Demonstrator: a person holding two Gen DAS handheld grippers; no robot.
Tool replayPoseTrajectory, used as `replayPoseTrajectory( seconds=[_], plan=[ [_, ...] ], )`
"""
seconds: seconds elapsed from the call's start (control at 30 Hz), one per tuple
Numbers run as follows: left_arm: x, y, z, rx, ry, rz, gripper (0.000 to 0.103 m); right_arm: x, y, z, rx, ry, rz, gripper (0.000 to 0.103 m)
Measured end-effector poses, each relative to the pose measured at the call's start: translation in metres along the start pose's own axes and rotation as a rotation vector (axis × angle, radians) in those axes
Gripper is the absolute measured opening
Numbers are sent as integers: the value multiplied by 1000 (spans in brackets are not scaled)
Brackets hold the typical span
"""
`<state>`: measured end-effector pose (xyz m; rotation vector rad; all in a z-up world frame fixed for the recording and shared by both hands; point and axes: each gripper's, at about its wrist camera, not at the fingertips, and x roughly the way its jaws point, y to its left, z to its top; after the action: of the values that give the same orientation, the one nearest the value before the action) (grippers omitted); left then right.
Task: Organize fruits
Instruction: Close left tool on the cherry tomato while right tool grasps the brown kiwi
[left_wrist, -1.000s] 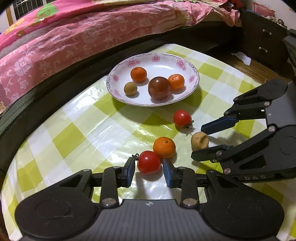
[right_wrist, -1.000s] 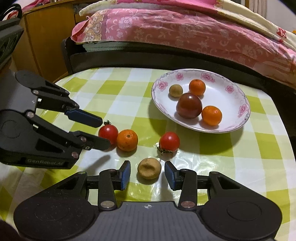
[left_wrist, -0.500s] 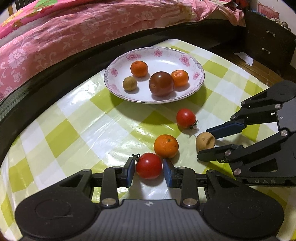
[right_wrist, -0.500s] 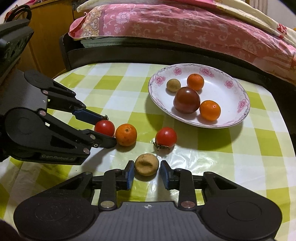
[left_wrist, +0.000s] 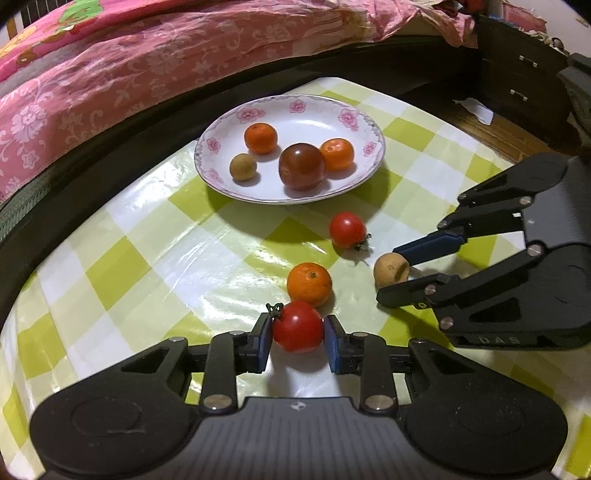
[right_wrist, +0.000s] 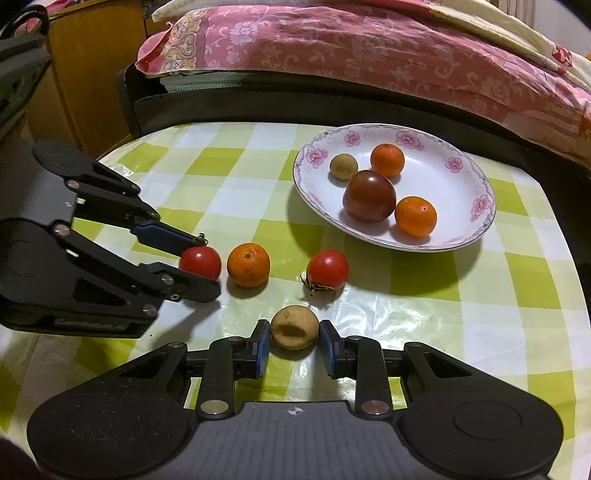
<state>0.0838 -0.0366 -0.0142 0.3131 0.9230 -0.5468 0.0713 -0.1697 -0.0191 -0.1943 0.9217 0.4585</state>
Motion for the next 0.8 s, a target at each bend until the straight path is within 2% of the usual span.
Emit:
replayPoseTrajectory(
  seconds=[0.3,0.8],
  plan=[
    [4,-6,-5,21,36,-18,38,-1,-2,-1,-6,5,8,25],
    [6,-9,-5,21,46,-5,42,-1,0,-2,-12,5,-3,26]
  ],
)
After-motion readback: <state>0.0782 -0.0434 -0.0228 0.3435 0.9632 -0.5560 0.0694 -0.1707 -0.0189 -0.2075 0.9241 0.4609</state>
